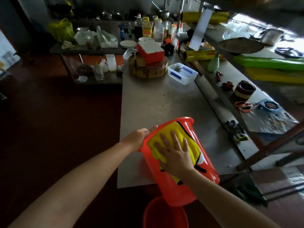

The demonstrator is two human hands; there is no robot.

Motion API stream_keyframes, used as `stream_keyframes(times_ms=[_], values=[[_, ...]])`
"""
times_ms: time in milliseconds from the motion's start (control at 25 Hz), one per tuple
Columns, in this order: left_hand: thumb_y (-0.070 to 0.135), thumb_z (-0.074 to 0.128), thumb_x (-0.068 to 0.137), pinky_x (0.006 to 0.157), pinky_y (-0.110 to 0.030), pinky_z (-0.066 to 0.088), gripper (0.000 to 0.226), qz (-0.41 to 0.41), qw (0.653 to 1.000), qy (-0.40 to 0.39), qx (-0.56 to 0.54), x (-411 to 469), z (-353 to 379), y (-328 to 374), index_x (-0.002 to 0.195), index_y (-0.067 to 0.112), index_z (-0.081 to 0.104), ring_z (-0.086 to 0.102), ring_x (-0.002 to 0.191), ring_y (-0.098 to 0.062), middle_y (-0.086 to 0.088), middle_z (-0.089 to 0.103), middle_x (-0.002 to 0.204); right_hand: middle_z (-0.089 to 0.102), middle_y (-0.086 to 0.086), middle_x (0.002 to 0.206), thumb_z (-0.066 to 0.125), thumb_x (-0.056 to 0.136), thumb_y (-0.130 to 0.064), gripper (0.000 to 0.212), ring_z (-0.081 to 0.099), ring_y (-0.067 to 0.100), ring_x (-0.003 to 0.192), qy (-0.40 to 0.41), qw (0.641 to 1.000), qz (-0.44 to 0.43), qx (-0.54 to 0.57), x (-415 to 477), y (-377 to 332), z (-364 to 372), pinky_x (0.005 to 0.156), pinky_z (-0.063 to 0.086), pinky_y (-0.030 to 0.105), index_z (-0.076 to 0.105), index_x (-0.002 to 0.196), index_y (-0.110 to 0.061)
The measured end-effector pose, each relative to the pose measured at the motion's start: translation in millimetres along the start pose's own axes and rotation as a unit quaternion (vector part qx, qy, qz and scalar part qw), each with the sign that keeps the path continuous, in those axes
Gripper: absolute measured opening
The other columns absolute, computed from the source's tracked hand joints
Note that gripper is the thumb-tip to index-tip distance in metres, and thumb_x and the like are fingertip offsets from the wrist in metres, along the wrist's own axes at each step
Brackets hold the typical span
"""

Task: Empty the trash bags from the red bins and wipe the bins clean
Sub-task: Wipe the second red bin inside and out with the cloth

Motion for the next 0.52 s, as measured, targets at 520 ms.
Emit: stream_keyframes(times_ms=[520], values=[[0.040, 0.034, 0.108, 0.087, -0.029, 0.053, 0.045, -0.113, 0.987, 0.061, -0.091, -10, 9, 19, 0.145, 0.065, 0.026, 0.066, 0.084, -0.013, 0.004, 0.055, 0.104, 0.014, -0.019, 0.166, 0.042, 0.079, -0.080, 0.080, 0.016, 0.017, 0.153, -0.042, 0.897, 0.227, 0.376, -6, 134, 24, 0.116, 0.034, 0.049, 0.022, 0.152, -0.055]])
Point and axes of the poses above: each hand's wrist, its own x-axis towards the middle knuckle, its own z-axis out of the palm, y = z × x, the point moved 2 cm from there along x, towards the middle knuckle
